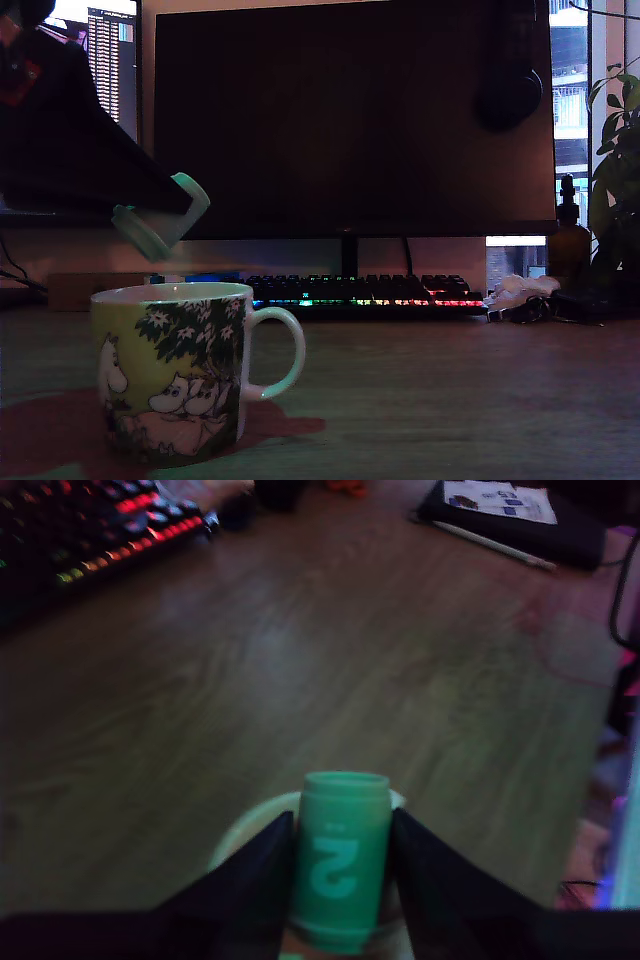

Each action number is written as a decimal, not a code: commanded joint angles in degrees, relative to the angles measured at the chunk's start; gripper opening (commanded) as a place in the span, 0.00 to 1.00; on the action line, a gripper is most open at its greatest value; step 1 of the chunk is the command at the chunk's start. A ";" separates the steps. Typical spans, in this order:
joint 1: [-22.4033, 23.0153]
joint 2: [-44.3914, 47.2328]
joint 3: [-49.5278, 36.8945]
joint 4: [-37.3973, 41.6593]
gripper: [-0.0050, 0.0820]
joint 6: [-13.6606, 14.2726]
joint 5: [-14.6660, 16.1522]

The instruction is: Pick up the coffee capsules on the table and drop them inside the coffee cup

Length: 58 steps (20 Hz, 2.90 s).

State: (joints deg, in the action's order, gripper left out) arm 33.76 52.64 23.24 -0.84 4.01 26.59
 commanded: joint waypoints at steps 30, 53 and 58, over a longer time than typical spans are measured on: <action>0.22 0.11 0.11 0.90 0.03 -2.54 -0.59; -24.35 -5.14 0.11 8.61 0.03 -4.04 -14.71; -27.52 -8.94 0.00 5.49 0.03 -4.11 -14.86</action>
State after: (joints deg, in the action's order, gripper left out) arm 6.50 44.25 23.31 4.56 0.14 11.86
